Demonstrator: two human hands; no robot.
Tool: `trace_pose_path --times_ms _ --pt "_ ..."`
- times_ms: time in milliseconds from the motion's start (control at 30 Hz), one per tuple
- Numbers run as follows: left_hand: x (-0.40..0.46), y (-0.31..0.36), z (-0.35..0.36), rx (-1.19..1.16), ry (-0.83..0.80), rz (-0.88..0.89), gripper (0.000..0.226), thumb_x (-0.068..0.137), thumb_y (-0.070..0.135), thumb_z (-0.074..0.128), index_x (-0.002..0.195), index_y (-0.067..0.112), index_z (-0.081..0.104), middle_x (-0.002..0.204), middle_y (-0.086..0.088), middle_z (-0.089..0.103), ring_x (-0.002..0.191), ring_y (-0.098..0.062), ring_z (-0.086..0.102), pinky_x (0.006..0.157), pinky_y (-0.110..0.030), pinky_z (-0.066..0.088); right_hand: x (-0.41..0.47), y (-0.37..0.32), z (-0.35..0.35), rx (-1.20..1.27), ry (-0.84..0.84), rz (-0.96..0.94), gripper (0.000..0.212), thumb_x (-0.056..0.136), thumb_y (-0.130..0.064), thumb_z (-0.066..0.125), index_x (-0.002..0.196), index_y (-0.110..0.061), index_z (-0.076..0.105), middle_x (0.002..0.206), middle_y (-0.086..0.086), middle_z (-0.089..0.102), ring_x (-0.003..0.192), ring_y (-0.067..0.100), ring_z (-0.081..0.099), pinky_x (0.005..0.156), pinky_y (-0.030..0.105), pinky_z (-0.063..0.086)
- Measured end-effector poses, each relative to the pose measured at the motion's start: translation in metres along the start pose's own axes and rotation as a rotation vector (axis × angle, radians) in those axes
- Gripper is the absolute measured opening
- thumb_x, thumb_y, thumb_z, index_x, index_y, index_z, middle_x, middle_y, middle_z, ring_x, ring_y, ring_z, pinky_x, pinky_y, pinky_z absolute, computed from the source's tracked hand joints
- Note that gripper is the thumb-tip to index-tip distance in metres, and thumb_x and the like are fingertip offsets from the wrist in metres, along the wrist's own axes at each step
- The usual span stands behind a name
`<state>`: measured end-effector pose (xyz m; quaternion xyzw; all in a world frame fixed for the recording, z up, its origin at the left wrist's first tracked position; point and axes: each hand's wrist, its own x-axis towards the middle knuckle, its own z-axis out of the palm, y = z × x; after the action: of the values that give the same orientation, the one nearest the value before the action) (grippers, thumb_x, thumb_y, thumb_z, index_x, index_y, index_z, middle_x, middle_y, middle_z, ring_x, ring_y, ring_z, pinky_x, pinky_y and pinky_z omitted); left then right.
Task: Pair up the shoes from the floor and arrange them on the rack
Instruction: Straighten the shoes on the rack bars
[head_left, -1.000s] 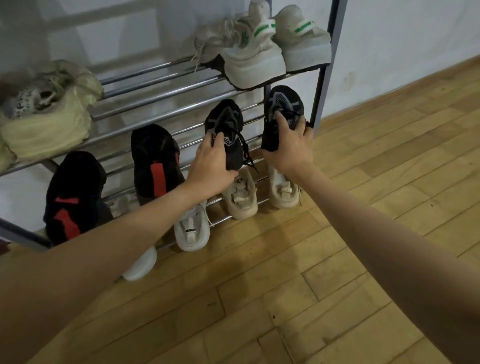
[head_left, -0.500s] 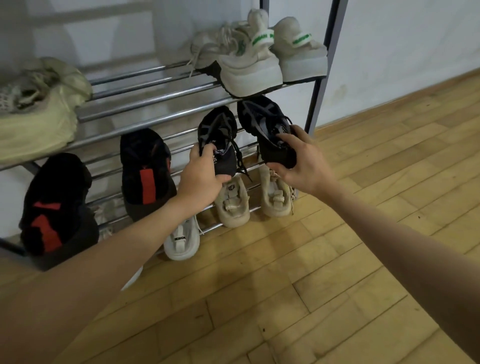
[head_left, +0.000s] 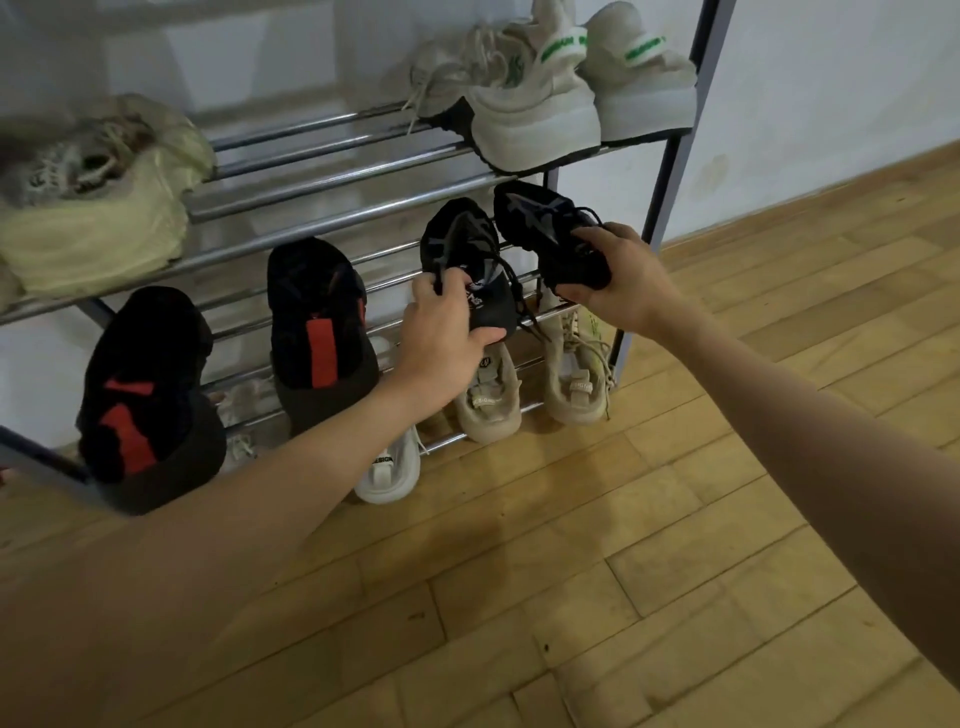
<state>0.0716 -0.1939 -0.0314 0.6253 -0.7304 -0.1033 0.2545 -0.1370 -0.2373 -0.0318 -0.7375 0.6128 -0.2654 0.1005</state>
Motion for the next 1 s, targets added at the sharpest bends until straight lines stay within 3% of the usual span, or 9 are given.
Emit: trace_pose_path --times_ms 167,267,433,600,667,767,867,933,1000 --pt "0.004 0.023 0.012 -0.004 0.049 -0.025 0.062 0.08 0.037 0.073 0.128 0.012 0.043 0.129 -0.017 0.04 0.107 -0.038 0.055 0.09 -0.041 0.047 0.005 0.006 -0.009 -0.008 -0.059 -0.017 0.074 0.086 -0.028 0.07 0.149 -0.013 0.034 0.143 0.017 0.04 0.129 0.034 0.045 0.108 0.037 0.036" --pt "0.004 0.029 0.018 -0.002 0.044 -0.001 0.061 0.083 0.025 0.072 0.135 0.012 0.042 0.135 -0.02 0.038 0.112 -0.039 0.054 0.09 -0.039 0.046 0.003 0.007 -0.009 -0.02 -0.093 0.008 0.079 0.087 -0.027 0.07 0.153 -0.017 0.026 0.155 0.018 0.026 0.143 0.033 0.028 0.114 0.037 0.026" --pt "0.003 0.034 0.023 -0.024 0.042 0.028 0.061 0.088 0.012 0.066 0.142 0.012 0.038 0.144 -0.022 0.034 0.119 -0.038 0.052 0.095 -0.036 0.045 -0.004 0.007 -0.013 -0.029 -0.075 -0.032 0.069 0.089 -0.005 0.057 0.152 -0.014 0.029 0.158 0.015 0.02 0.144 0.034 0.026 0.114 0.038 0.027" --pt "0.01 0.036 0.022 -0.03 0.025 0.041 0.064 0.088 0.019 0.067 0.143 0.015 0.035 0.139 -0.021 0.038 0.113 -0.037 0.055 0.087 -0.038 0.048 -0.015 0.004 -0.012 -0.043 -0.025 -0.055 0.067 0.087 0.008 0.043 0.15 -0.013 0.032 0.153 0.013 0.032 0.136 0.034 0.038 0.107 0.04 0.039" --pt "0.007 0.034 0.021 -0.033 0.026 0.051 0.073 0.088 0.019 0.066 0.148 0.014 0.025 0.14 -0.022 0.038 0.117 -0.036 0.053 0.09 -0.037 0.047 -0.028 0.003 -0.005 -0.055 0.11 -0.065 0.062 0.086 0.007 0.043 0.146 -0.008 0.038 0.147 0.015 0.038 0.13 0.033 0.043 0.103 0.041 0.044" --pt "-0.017 0.02 0.024 0.046 0.185 0.204 0.063 0.088 0.012 0.062 0.144 0.005 0.032 0.138 -0.022 0.041 0.119 -0.032 0.051 0.099 -0.037 0.047 -0.059 0.008 0.012 -0.11 0.314 -0.055 0.04 0.081 0.003 0.048 0.12 -0.003 0.051 0.117 0.016 0.051 0.101 0.029 0.052 0.075 0.038 0.046" --pt "-0.058 -0.002 0.041 0.037 0.184 0.428 0.033 0.087 0.003 0.054 0.12 0.004 0.054 0.118 -0.013 0.052 0.101 -0.02 0.055 0.087 -0.023 0.045 -0.078 0.027 0.039 -0.203 0.086 -0.015 0.024 0.086 -0.008 0.051 0.11 -0.007 0.05 0.108 0.013 0.049 0.093 0.029 0.05 0.067 0.039 0.045" --pt "-0.075 -0.015 0.052 0.062 0.075 0.454 0.026 0.087 0.002 0.054 0.112 0.007 0.058 0.114 -0.009 0.055 0.1 -0.018 0.056 0.085 -0.016 0.039 -0.08 0.039 0.058 -0.207 -0.162 0.07 0.039 0.091 -0.021 0.052 0.127 -0.011 0.042 0.12 0.017 0.044 0.107 0.037 0.048 0.08 0.044 0.048" --pt "-0.078 -0.025 0.062 0.117 -0.007 0.373 0.032 0.088 0.004 0.057 0.119 0.009 0.056 0.124 -0.008 0.054 0.115 -0.021 0.053 0.094 -0.017 0.034 -0.077 0.042 0.072 -0.17 -0.307 0.175 0.06 0.093 -0.037 0.051 0.145 -0.023 0.025 0.134 0.021 0.034 0.123 0.043 0.038 0.096 0.05 0.042"
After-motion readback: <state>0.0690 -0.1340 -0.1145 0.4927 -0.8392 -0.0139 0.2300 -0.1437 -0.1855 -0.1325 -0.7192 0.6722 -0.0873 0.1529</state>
